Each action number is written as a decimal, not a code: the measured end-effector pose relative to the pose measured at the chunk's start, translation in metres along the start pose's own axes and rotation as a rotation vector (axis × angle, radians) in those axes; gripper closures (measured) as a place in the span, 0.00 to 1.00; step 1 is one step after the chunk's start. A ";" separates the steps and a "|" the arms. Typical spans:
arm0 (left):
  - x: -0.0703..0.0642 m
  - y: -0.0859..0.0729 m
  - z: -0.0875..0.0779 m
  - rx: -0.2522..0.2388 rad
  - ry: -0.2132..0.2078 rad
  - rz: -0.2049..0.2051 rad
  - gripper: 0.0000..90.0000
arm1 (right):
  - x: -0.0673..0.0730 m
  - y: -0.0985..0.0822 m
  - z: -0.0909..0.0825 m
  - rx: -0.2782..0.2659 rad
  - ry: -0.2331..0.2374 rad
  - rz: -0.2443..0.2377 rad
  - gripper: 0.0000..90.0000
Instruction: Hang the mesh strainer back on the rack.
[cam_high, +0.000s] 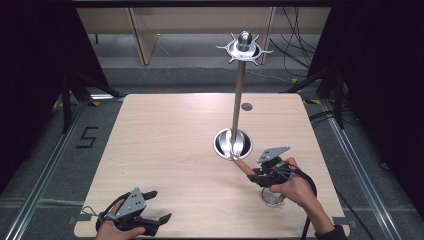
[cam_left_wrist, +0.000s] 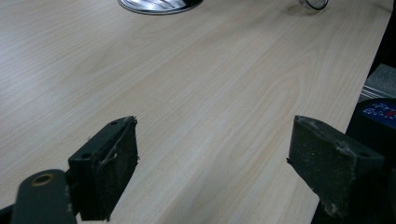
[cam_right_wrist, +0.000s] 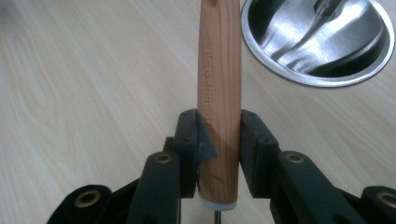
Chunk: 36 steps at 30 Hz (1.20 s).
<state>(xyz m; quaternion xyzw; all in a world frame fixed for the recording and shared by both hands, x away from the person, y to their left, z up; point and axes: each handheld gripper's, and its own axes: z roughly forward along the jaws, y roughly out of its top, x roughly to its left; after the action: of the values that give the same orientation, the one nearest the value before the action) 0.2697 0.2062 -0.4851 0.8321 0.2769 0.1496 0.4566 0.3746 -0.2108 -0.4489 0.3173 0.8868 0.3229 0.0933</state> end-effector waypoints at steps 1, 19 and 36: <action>0.000 0.000 0.000 0.001 0.000 0.001 0.17 | -0.001 -0.001 -0.001 0.003 0.011 -0.015 0.79; -0.001 0.000 0.001 -0.005 -0.001 -0.006 0.17 | -0.005 0.005 -0.028 -0.150 0.094 0.025 0.79; -0.002 -0.001 0.002 -0.011 -0.002 -0.022 0.17 | -0.005 0.022 -0.052 -0.289 0.087 0.009 0.79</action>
<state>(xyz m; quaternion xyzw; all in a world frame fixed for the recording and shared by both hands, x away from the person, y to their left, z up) 0.2689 0.2037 -0.4867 0.8266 0.2849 0.1453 0.4631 0.3702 -0.2272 -0.3952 0.2901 0.8329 0.4609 0.0982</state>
